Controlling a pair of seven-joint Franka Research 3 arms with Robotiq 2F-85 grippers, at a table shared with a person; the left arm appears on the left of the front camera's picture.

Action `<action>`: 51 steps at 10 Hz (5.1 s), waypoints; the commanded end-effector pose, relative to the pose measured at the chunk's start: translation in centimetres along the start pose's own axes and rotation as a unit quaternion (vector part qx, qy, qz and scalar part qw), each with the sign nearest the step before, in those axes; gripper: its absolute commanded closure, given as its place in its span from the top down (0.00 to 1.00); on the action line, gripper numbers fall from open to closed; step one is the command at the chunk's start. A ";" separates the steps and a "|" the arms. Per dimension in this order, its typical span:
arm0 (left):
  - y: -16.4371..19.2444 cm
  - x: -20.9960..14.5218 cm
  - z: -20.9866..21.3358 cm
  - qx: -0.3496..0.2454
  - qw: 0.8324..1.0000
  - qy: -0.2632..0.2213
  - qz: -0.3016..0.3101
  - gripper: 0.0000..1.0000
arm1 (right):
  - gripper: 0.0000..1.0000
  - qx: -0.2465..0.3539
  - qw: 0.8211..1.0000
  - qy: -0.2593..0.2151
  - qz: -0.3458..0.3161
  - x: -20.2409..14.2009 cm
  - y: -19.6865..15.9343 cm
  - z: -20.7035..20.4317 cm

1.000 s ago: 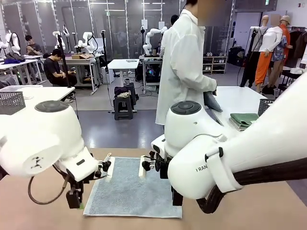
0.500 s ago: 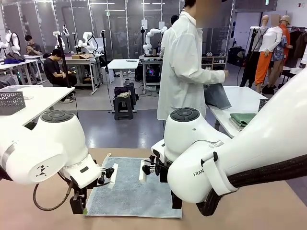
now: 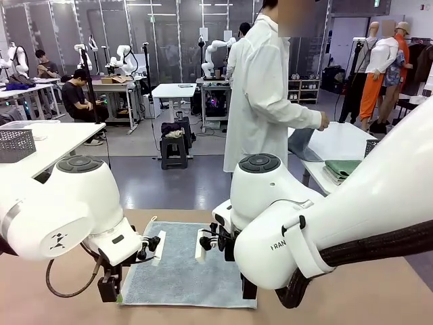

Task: Fold the towels and place them in the basket.
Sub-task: When a person lays out a Towel with hook on the table, fold it in half twice.

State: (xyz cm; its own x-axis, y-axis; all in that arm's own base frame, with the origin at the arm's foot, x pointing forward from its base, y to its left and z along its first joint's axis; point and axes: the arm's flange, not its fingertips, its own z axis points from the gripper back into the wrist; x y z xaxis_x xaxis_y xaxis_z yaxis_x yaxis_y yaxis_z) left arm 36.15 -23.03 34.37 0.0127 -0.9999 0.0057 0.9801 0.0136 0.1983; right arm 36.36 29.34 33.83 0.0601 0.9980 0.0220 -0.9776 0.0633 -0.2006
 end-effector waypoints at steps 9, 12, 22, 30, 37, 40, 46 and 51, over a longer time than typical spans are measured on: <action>-1.2 -0.8 -3.0 -0.048 0.996 -0.048 -0.055 1.00 | 1.00 0.035 0.999 -0.036 -0.007 -1.9 2.9 -2.2; -1.6 -0.4 -3.8 -0.054 0.997 -0.043 -0.039 1.00 | 1.00 0.042 0.999 -0.031 -0.010 -1.5 2.7 -2.7; 0.0 -0.6 -5.2 -0.044 0.998 -0.048 -0.012 0.84 | 0.88 0.042 0.998 -0.020 -0.031 -1.0 1.0 -4.2; 0.7 -0.1 -4.9 -0.029 0.999 -0.037 -0.003 0.65 | 0.62 0.040 0.999 -0.004 -0.030 -0.9 0.9 -4.8; 1.1 -0.3 -4.8 -0.021 0.999 -0.030 0.003 0.36 | 0.34 0.044 0.998 -0.003 -0.034 -1.0 0.5 -5.0; 1.5 -0.2 -4.3 -0.021 0.999 -0.024 0.000 0.08 | 0.02 0.054 0.998 0.000 -0.033 -1.0 0.3 -4.9; 1.5 -0.5 -2.8 -0.011 1.000 -0.020 -0.007 0.00 | 0.00 0.051 0.998 0.009 -0.020 -1.0 0.2 -3.3; 1.4 -1.4 2.2 0.024 0.998 -0.051 0.007 0.00 | 0.00 -0.014 1.000 -0.005 -0.024 -1.6 -0.8 2.2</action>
State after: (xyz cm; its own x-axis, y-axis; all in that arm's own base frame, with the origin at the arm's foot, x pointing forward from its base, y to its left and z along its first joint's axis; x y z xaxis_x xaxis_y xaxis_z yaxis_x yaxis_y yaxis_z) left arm 37.94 -22.14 35.47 -0.0176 -0.9948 0.1002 0.9697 0.0075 0.2442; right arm 36.95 28.25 34.74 0.0922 0.9941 0.0565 -0.9755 0.1015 -0.1953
